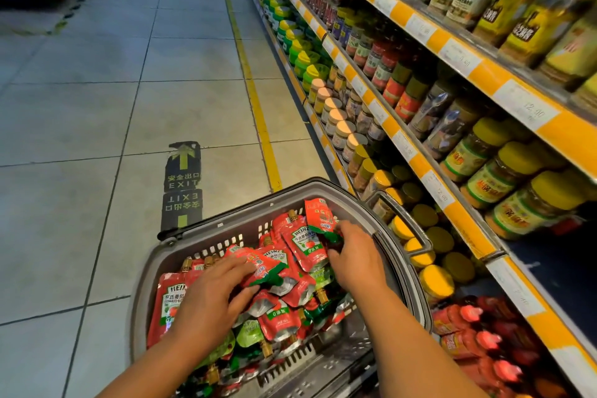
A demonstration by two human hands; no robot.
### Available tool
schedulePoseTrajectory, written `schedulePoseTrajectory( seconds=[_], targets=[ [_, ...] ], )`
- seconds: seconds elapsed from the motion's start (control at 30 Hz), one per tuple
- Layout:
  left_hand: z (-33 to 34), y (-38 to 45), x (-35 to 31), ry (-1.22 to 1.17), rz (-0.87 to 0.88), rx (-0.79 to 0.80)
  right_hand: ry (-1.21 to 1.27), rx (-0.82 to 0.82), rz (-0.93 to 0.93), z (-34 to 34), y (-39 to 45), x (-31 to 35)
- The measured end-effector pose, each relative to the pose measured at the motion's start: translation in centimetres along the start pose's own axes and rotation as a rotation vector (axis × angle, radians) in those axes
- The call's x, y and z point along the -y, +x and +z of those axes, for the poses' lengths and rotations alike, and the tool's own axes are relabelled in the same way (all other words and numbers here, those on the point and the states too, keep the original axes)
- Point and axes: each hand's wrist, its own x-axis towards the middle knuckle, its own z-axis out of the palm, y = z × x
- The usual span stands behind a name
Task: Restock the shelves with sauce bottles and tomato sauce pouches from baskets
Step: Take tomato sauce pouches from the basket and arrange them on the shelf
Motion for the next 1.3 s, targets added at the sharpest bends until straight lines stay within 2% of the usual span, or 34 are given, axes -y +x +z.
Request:
schedulePoseTrajectory(
  seconds=[0.2, 0.37, 0.63, 0.83, 1.0, 1.17, 1.3],
  targets=[
    [0.0, 0.4, -1.1, 0.064, -0.063, 0.056, 0.001, -0.008, -0.029, 0.5, 0.3, 0.1],
    [0.2, 1.3, -1.5, 0.124, -0.102, 0.085, -0.021, -0.109, -0.029, 0.3, 0.7, 0.3],
    [0.4, 2.6, -1.0, 0.147, -0.057, 0.028, 0.206, -0.285, -0.051, -0.6, 0.6, 1.1],
    [0.1, 2.0, -0.6, 0.068, -0.035, -0.008, 0.386, -0.343, 0.025, -2.4, -0.4, 1.3],
    [-1.1, 1.4, -0.5, -0.085, -0.054, -0.065, 0.493, -0.386, 0.111, -4.0, -2.4, 0.2],
    [-3.6, 1.2, -3.0, -0.213, -0.194, -0.176, 0.555, -0.438, 0.169, -5.7, -4.5, -1.2],
    [-4.7, 1.1, -6.9, -0.345, -0.197, -0.154, 0.605, -0.489, 0.244, -7.4, -6.5, -2.0]
  ],
)
